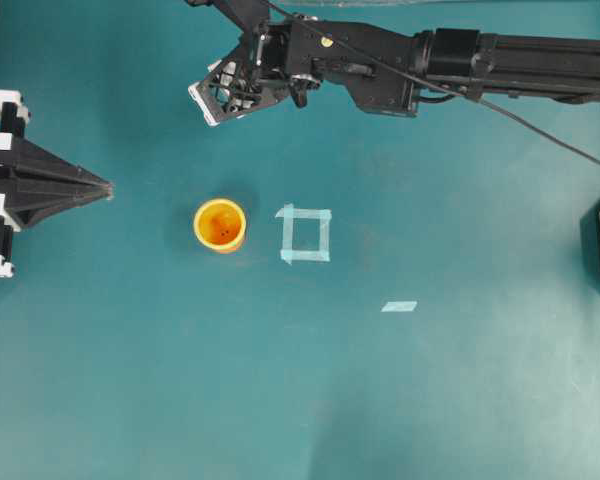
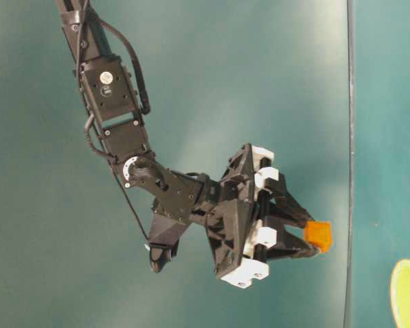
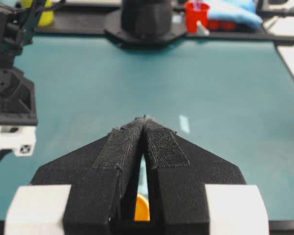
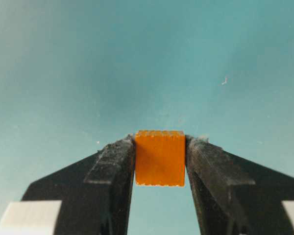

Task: Lift the orange block with right arm.
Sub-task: 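Raise the right gripper holding the cube up off the table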

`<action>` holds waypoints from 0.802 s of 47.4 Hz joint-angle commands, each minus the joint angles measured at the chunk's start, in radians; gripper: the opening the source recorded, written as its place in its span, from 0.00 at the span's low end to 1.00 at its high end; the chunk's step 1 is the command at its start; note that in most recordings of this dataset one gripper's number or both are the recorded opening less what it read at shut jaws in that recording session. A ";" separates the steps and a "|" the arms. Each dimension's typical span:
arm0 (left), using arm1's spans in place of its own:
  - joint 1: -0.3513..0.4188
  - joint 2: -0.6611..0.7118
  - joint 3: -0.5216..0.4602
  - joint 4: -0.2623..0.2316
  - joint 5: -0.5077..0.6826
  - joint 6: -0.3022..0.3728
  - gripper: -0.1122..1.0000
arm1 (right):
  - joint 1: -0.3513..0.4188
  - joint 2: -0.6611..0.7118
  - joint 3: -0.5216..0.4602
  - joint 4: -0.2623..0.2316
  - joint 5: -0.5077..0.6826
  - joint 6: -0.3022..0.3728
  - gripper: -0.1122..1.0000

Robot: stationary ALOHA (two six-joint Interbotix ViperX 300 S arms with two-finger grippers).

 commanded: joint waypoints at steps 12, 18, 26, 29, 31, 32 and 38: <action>0.000 0.003 -0.026 0.002 -0.005 0.002 0.10 | 0.000 -0.081 -0.055 -0.034 0.054 -0.011 0.46; -0.002 0.003 -0.026 0.002 -0.005 0.002 0.10 | 0.000 -0.098 -0.058 -0.054 0.078 -0.009 0.46; 0.000 0.003 -0.026 0.000 -0.005 0.002 0.10 | 0.000 -0.115 -0.058 -0.054 0.095 -0.009 0.46; 0.000 0.003 -0.026 0.002 -0.005 0.002 0.10 | 0.000 -0.120 -0.058 -0.054 0.097 -0.009 0.46; 0.000 0.003 -0.026 0.002 -0.005 0.002 0.10 | 0.000 -0.123 -0.057 -0.054 0.095 -0.009 0.46; 0.000 0.005 -0.026 0.002 -0.005 0.002 0.10 | 0.000 -0.123 -0.057 -0.054 0.097 -0.009 0.46; 0.000 0.003 -0.026 0.002 -0.005 0.002 0.10 | 0.002 -0.132 -0.058 -0.054 0.097 -0.009 0.46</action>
